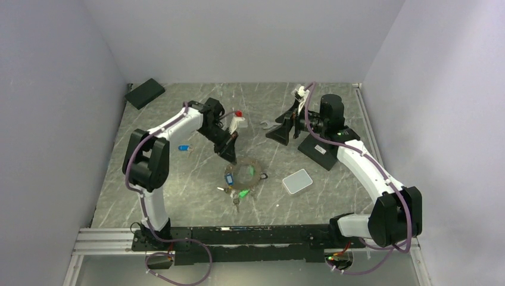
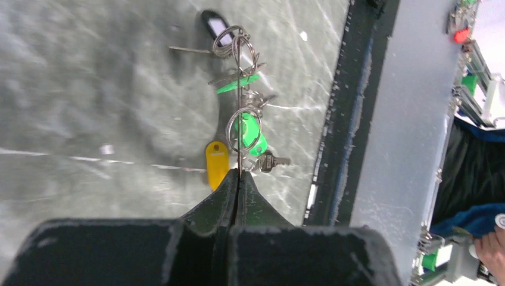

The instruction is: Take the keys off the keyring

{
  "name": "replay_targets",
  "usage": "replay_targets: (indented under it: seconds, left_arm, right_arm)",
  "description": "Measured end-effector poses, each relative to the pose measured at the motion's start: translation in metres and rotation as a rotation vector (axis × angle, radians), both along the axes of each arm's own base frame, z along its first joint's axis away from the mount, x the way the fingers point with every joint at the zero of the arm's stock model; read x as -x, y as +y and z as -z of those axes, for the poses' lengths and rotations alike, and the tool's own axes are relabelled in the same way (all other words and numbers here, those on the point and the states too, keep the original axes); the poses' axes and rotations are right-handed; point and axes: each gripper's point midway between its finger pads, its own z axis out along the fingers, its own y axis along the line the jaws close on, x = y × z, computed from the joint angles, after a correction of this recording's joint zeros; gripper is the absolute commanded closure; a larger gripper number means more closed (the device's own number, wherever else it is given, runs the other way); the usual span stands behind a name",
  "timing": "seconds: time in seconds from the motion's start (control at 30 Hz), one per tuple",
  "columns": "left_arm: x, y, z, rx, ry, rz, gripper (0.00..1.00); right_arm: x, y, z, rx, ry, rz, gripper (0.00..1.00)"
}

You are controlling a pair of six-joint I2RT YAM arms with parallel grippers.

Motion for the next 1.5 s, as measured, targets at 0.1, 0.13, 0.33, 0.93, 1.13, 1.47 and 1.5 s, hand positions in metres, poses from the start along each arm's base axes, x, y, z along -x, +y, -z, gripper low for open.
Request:
replay_targets:
  seconds: [0.1, 0.13, 0.33, 0.93, 1.13, 1.47, 1.5]
  left_arm:
    - [-0.028, 0.006, 0.003, 0.011, -0.024, -0.034, 1.0]
    - [-0.036, 0.008, 0.005, 0.014, -0.025, -0.043, 1.0]
    - [-0.063, 0.017, 0.029, 0.034, 0.029, -0.077, 0.99]
    - [-0.107, 0.038, 0.07, -0.059, -0.01, -0.109, 0.61]
    - [-0.152, 0.059, 0.062, -0.133, -0.164, -0.176, 0.45]
    - [-0.189, 0.117, -0.035, -0.19, -0.429, -0.421, 0.0]
    - [-0.188, 0.124, -0.048, -0.188, -0.455, -0.449, 0.01]
  right_arm:
    - [0.002, 0.0, 0.002, -0.001, 0.008, -0.01, 0.0]
    - [0.003, 0.0, 0.002, -0.002, 0.008, -0.013, 0.0]
    - [0.005, 0.001, 0.003, -0.005, 0.011, -0.023, 0.0]
    - [0.002, 0.003, 0.017, 0.005, 0.047, -0.039, 0.0]
    - [0.001, 0.002, 0.018, 0.011, 0.045, -0.032, 0.0]
    - [-0.005, -0.017, 0.031, 0.083, 0.061, 0.039, 0.0]
    - [-0.005, -0.019, 0.029, 0.087, 0.056, 0.047, 0.0]
